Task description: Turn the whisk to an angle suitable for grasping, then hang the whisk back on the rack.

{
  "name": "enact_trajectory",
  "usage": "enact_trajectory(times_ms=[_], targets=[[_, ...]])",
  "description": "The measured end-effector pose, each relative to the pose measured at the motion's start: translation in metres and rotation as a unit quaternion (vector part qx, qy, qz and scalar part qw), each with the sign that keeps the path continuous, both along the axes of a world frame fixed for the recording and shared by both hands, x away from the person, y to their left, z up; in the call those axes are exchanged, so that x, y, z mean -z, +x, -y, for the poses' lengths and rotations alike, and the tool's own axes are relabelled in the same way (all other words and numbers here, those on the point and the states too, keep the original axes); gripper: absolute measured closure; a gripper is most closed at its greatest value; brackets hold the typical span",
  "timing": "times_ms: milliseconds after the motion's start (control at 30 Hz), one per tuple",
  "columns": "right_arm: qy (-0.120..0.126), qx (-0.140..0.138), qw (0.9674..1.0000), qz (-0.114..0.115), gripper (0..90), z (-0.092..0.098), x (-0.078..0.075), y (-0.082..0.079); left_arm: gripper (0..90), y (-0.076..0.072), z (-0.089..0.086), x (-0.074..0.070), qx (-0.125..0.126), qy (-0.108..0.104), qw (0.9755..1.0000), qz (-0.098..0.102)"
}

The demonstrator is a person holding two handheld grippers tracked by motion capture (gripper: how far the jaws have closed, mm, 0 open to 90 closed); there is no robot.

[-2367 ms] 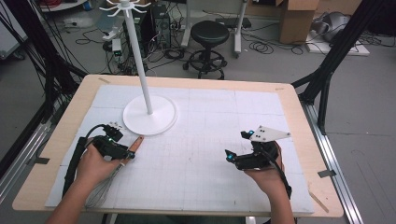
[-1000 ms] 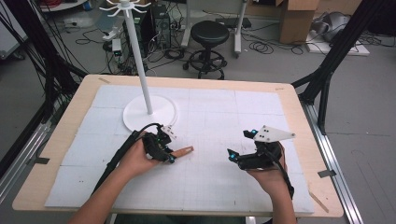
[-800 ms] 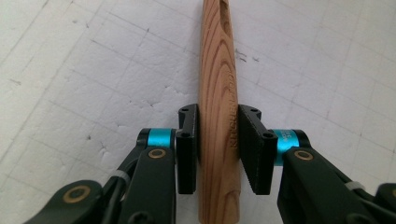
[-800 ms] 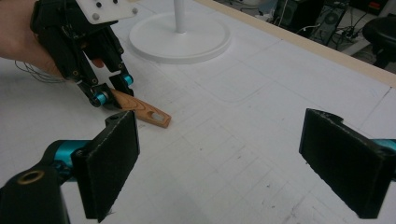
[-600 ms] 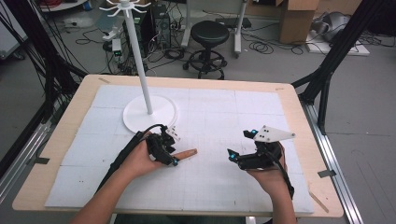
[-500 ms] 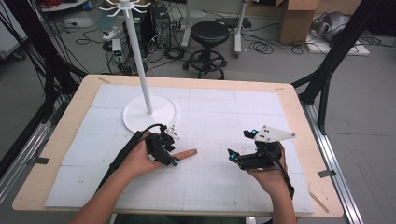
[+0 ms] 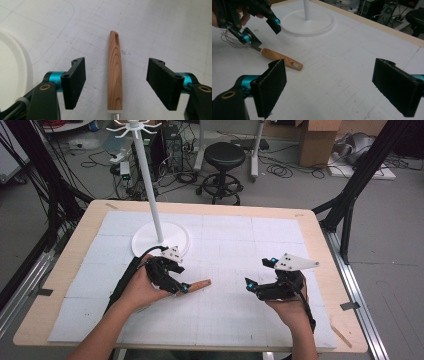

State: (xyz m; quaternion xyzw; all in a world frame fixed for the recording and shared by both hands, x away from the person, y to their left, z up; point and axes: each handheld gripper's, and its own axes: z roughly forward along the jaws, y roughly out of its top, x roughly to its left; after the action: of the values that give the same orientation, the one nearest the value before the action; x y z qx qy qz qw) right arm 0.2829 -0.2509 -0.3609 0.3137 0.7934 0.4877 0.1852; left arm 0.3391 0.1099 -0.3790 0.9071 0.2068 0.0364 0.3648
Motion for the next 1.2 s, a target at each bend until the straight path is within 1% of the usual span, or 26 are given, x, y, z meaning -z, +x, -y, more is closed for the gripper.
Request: enact_trajectory(times_ms=[67, 133, 200, 233, 267, 367, 467, 500, 600, 633, 767, 867, 900, 967, 1000, 1033, 1067, 1133, 1167, 1200], targets=[[-0.001, 0.000, 1.0000, -0.001, 10.9, 0.000, 0.000, 0.000, 29.3, 0.000, -0.001, -0.001, 0.000, 0.001, 1.0000, 0.002], [0.000, 0.001, 1.0000, 0.000, 10.9, 0.001, 0.000, 0.001, 25.6, -0.002, -0.004, -0.003, 0.001, -0.005, 0.9999, 0.012], [0.000, 0.000, 1.0000, 0.001, 10.9, 0.002, 0.000, 0.000, 20.0, -0.003, -0.006, -0.004, 0.002, -0.003, 0.9998, 0.018], [0.000, 0.002, 1.0000, 0.002, 10.9, 0.002, 0.000, 0.000, 17.7, -0.003, -0.006, -0.004, 0.002, -0.003, 0.9998, 0.018], [0.000, 0.001, 1.0000, 0.001, 10.9, 0.002, 0.000, 0.000, 17.3, -0.003, -0.006, -0.003, 0.002, -0.009, 0.9998, 0.019], [-0.002, 0.000, 1.0000, 0.001, 10.9, 0.001, 0.000, 0.000, 15.3, -0.003, -0.006, -0.002, 0.006, -0.011, 0.9997, 0.019], [-0.001, 0.000, 1.0000, 0.001, 10.9, 0.001, 0.000, 0.000, 14.9, -0.002, -0.005, -0.001, 0.005, -0.012, 0.9998, 0.017], [0.000, 0.001, 1.0000, 0.002, 10.9, 0.002, 0.000, 0.000, 14.9, -0.001, -0.004, 0.001, 0.006, -0.010, 0.9998, 0.014], [0.001, 0.004, 1.0000, -0.001, 10.9, 0.003, 0.000, 0.000, 15.0, 0.000, -0.001, 0.007, 0.010, 0.011, 0.9998, 0.010], [0.000, 0.004, 1.0000, 0.000, 10.9, 0.003, 0.000, 0.000, 15.3, 0.000, 0.001, 0.009, 0.012, 0.016, 0.9998, 0.006], [-0.001, 0.002, 1.0000, 0.000, 10.9, 0.002, 0.001, 0.000, 19.0, 0.003, 0.007, 0.018, 0.018, 0.036, 0.9991, -0.010], [-0.005, -0.001, 1.0000, -0.001, 10.9, 0.001, 0.002, 0.001, 27.0, 0.006, 0.012, 0.026, 0.021, 0.055, 0.9981, -0.022], [-0.005, -0.001, 1.0000, -0.001, 10.9, 0.001, 0.002, 0.001, 27.0, 0.007, 0.013, 0.029, 0.020, 0.064, 0.9974, -0.025], [-0.004, -0.003, 1.0000, 0.000, 10.9, 0.001, 0.001, 0.000, 33.5, 0.007, 0.015, 0.034, 0.024, 0.077, 0.9961, -0.035], [-0.002, -0.004, 1.0000, 0.001, 10.9, 0.001, 0.001, 0.000, 35.2, 0.007, 0.017, 0.036, 0.026, 0.085, 0.9953, -0.038], [-0.002, -0.004, 1.0000, -0.001, 10.9, 0.001, 0.002, 0.001, 40.3, 0.007, 0.019, 0.039, 0.029, 0.093, 0.9941, -0.047], [-0.002, -0.005, 1.0000, 0.000, 10.9, 0.001, 0.002, 0.001, 43.3, 0.007, 0.021, 0.041, 0.034, 0.099, 0.9931, -0.053], [-0.003, -0.004, 1.0000, -0.002, 10.9, 0.001, 0.002, 0.001, 46.1, 0.007, 0.022, 0.042, 0.034, 0.103, 0.9929, -0.050], [-0.003, -0.004, 1.0000, -0.002, 10.9, 0.001, 0.002, 0.001, 46.1, 0.007, 0.021, 0.041, 0.031, 0.106, 0.9928, -0.047], [-0.003, -0.005, 1.0000, -0.001, 10.9, 0.001, 0.002, 0.001, 52.8, 0.008, 0.021, 0.041, 0.029, 0.106, 0.9928, -0.046]])
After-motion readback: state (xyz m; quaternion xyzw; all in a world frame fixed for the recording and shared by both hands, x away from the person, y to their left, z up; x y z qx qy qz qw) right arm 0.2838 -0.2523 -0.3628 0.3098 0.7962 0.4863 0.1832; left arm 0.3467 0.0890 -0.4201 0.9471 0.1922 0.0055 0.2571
